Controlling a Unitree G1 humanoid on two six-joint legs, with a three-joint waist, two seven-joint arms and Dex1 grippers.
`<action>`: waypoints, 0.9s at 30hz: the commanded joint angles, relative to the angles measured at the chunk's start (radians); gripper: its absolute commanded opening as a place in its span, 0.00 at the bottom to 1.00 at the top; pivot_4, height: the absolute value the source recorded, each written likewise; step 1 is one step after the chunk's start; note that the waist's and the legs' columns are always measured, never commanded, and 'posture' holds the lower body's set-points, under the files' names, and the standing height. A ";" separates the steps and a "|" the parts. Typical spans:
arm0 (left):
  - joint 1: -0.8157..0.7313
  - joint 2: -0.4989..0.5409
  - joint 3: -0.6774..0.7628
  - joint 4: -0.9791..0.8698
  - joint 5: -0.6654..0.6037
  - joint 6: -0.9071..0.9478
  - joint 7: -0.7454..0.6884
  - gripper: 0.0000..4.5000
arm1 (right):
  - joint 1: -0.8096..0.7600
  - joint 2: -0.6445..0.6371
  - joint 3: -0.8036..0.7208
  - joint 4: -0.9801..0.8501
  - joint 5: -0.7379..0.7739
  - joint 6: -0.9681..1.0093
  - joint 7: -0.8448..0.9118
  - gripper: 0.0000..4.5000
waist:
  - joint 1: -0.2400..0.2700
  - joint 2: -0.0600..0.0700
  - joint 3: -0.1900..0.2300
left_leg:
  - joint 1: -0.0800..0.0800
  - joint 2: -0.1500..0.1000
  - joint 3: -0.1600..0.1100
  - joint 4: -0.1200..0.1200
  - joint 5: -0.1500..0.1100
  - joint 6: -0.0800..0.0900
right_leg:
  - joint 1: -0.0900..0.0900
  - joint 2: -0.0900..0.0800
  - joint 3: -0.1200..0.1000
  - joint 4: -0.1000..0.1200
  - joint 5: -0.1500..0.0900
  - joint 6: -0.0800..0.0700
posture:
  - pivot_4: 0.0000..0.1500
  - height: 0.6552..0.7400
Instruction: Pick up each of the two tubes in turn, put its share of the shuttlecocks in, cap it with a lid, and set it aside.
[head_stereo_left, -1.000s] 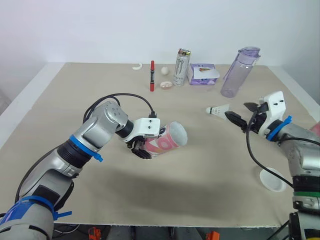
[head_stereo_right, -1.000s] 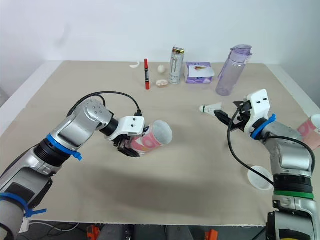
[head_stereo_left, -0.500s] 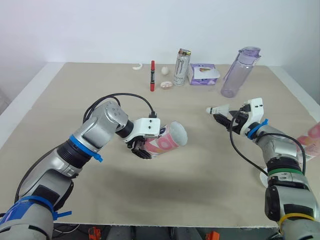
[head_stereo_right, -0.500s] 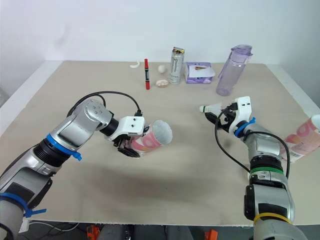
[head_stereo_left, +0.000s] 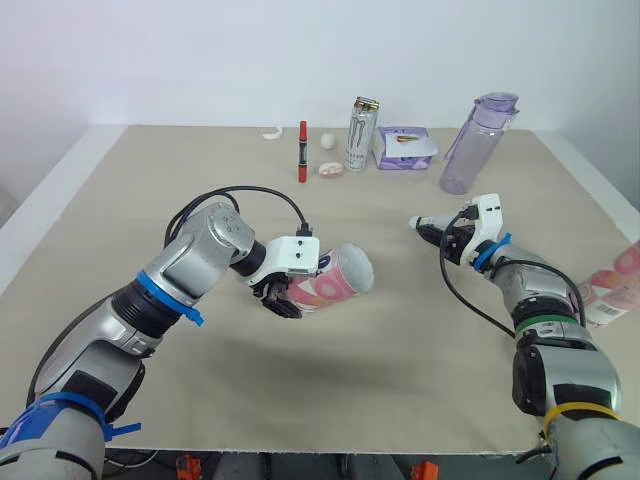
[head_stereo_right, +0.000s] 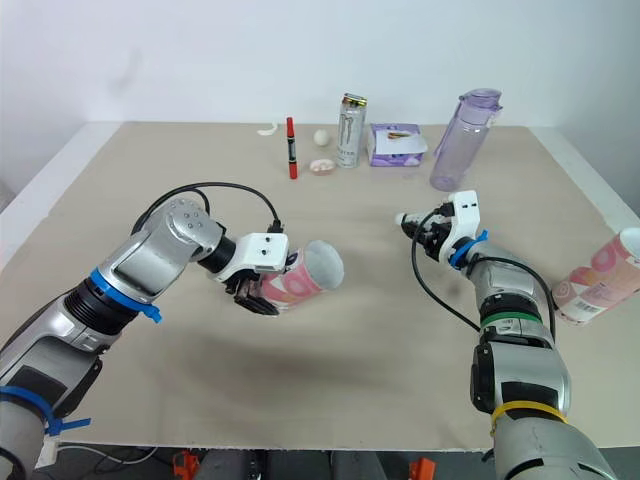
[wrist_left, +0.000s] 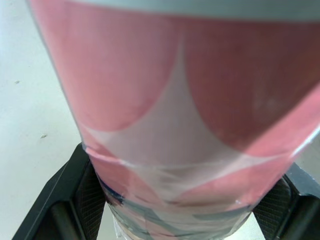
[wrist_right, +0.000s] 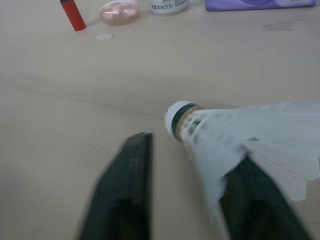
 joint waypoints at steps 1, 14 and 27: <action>0.016 0.017 -0.012 0.000 0.020 0.015 0.014 0.80 | -0.030 -0.010 -0.010 -0.004 -0.010 -0.046 0.012 0.03 | -0.003 0.000 0.000 | 0.000 0.000 0.000 0.000 0.000 0.000 | 0.000 0.000 0.000 0.000 0.000 0.000 | 1.00 1.00; -0.005 0.019 -0.017 0.025 0.015 0.006 0.001 0.80 | 0.271 -0.245 0.118 -0.914 -0.079 -0.367 0.274 0.00 | -0.005 0.004 0.002 | -0.002 -0.001 -0.002 0.000 0.000 0.000 | -0.001 0.000 0.000 0.000 -0.002 0.002 | 1.00 1.00; -0.020 0.003 -0.019 0.055 0.014 -0.009 0.002 0.80 | 0.321 -0.389 0.164 -1.463 0.077 -0.209 0.402 0.00 | -0.005 0.002 0.002 | 0.001 0.000 -0.001 0.002 0.000 0.000 | 0.001 -0.001 0.000 0.000 -0.002 -0.006 | 1.00 1.00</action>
